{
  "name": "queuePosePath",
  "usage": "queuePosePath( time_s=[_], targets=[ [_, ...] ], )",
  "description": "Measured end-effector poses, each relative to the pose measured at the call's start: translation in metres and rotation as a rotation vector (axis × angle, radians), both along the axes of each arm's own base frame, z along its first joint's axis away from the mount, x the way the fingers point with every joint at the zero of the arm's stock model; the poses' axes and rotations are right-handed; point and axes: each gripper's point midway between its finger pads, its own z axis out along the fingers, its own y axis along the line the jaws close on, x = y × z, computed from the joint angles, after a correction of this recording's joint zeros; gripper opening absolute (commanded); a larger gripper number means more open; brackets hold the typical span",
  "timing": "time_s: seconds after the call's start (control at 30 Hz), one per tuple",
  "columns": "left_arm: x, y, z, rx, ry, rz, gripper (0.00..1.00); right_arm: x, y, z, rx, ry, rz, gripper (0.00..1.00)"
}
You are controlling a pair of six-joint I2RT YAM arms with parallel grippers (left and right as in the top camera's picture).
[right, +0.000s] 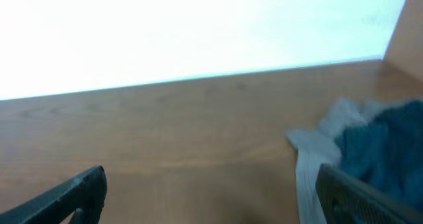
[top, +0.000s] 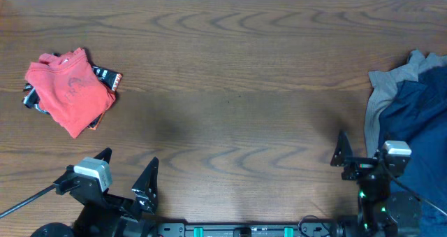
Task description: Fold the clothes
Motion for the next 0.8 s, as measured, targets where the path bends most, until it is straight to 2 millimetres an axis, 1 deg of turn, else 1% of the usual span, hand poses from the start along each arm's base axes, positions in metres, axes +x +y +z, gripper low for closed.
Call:
queuePosePath(
  time_s=[0.27,0.37,0.5,0.57,0.63,0.8],
  targets=[
    [0.0,0.0,0.0,0.001,0.0,0.002,0.98,0.024,0.0,-0.018,-0.022,-0.112,0.001,0.99],
    [0.0,0.0,0.0,0.0,0.0,0.002,0.98,0.03,0.0,-0.031,-0.027,-0.138,0.001,0.99],
    [0.0,0.0,0.0,0.001,0.0,0.002,0.98,0.033,0.001,-0.056,-0.049,-0.081,0.005,0.99],
    [0.0,0.0,0.0,0.0,0.0,0.002,0.98,0.033,0.001,-0.058,-0.063,-0.072,0.007,0.99],
    [0.0,0.0,0.0,0.0,0.0,0.002,0.98,0.032,0.002,-0.065,-0.072,-0.043,0.015,0.99],
    [0.0,0.0,0.0,0.001,0.0,0.002,0.98,0.032,0.005,-0.065,-0.084,-0.042,0.033,0.99]
  ],
)
